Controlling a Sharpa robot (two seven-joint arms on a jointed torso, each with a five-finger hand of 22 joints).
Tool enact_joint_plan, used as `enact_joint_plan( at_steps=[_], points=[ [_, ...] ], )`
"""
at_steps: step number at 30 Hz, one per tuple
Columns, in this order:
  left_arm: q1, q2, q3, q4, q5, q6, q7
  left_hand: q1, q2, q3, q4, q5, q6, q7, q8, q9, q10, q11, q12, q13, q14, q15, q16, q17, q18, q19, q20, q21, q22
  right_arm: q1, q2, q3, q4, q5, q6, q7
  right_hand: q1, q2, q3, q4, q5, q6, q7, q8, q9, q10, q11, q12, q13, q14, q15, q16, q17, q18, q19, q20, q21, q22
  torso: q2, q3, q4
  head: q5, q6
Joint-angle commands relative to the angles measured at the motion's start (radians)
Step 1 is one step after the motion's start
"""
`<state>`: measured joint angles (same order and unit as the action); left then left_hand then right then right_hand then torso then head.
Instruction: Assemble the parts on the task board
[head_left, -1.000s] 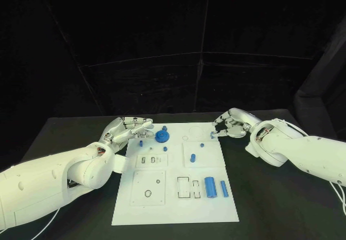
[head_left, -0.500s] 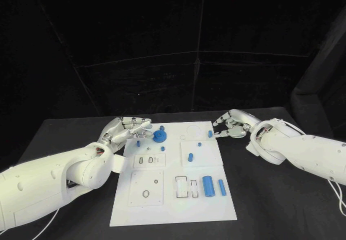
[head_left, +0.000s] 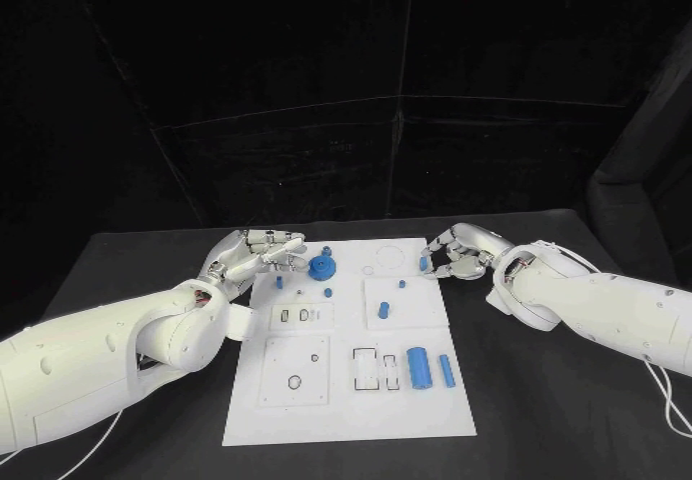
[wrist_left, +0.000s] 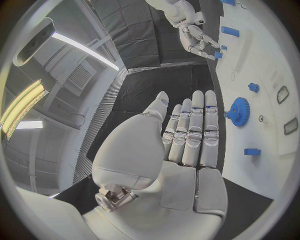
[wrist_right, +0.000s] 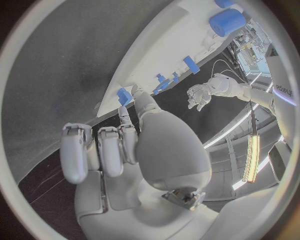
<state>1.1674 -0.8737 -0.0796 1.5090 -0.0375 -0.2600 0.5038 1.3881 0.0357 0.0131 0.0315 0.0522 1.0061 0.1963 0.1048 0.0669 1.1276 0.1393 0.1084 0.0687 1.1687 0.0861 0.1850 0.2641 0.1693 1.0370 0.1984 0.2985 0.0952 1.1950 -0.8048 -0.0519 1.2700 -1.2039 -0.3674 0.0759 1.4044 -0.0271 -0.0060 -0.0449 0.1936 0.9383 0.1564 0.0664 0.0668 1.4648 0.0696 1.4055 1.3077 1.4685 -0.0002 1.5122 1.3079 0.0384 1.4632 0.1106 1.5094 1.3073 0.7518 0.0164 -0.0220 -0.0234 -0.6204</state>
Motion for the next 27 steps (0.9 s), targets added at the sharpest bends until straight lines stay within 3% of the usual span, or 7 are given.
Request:
enact_joint_plan(
  at_steps=[1,7,27],
  points=[
    [0.001,0.002,0.001,0.0,0.001,0.009,0.008,0.004,0.008,0.003,-0.006,-0.002,0.006,0.001,-0.005,0.0,0.008,-0.001,-0.006,0.0,0.005,0.002,-0.006,0.002,0.014,0.006,-0.001,-0.004,-0.001,0.0,0.005,0.001,-0.01,-0.013,0.003,-0.01,0.001,0.01,0.002,-0.006,-0.006,0.007,-0.001,0.004,0.002,0.002,-0.002,0.0,0.129,0.07,-0.006,0.0,0.111,-0.002,0.017,-0.008,-0.003,0.102,0.0,0.0008,-0.0008,-0.001,-0.001],
    [0.001,0.003,0.0,-0.001,0.001,0.009,0.007,0.004,0.008,0.003,-0.007,-0.002,0.006,0.001,-0.005,0.0,0.008,-0.001,-0.007,0.0,0.005,0.002,-0.006,0.002,0.014,0.006,-0.001,-0.004,-0.001,-0.001,0.01,0.001,-0.019,-0.013,-0.008,-0.016,-0.012,0.032,0.012,-0.003,-0.01,0.018,0.0,0.005,0.002,0.005,-0.001,0.005,0.133,0.071,-0.006,0.001,0.114,-0.003,0.019,-0.008,-0.002,0.105,0.0,0.001,-0.0003,0.003,-0.006],
    [0.001,0.0,0.0,0.002,0.001,0.012,0.003,0.004,0.008,0.004,-0.008,-0.002,0.004,0.003,-0.007,0.0,0.007,0.0,-0.009,-0.001,0.005,0.002,-0.007,0.003,0.014,0.006,-0.002,-0.004,-0.002,-0.001,0.035,0.001,-0.034,-0.005,-0.009,-0.024,-0.023,0.05,0.026,-0.006,-0.018,0.034,0.002,0.007,0.002,0.01,0.0,0.011,0.138,0.072,-0.005,0.002,0.118,-0.003,0.021,-0.008,-0.001,0.107,-0.001,0.0018,-0.0009,0.002,-0.008]
  ],
)
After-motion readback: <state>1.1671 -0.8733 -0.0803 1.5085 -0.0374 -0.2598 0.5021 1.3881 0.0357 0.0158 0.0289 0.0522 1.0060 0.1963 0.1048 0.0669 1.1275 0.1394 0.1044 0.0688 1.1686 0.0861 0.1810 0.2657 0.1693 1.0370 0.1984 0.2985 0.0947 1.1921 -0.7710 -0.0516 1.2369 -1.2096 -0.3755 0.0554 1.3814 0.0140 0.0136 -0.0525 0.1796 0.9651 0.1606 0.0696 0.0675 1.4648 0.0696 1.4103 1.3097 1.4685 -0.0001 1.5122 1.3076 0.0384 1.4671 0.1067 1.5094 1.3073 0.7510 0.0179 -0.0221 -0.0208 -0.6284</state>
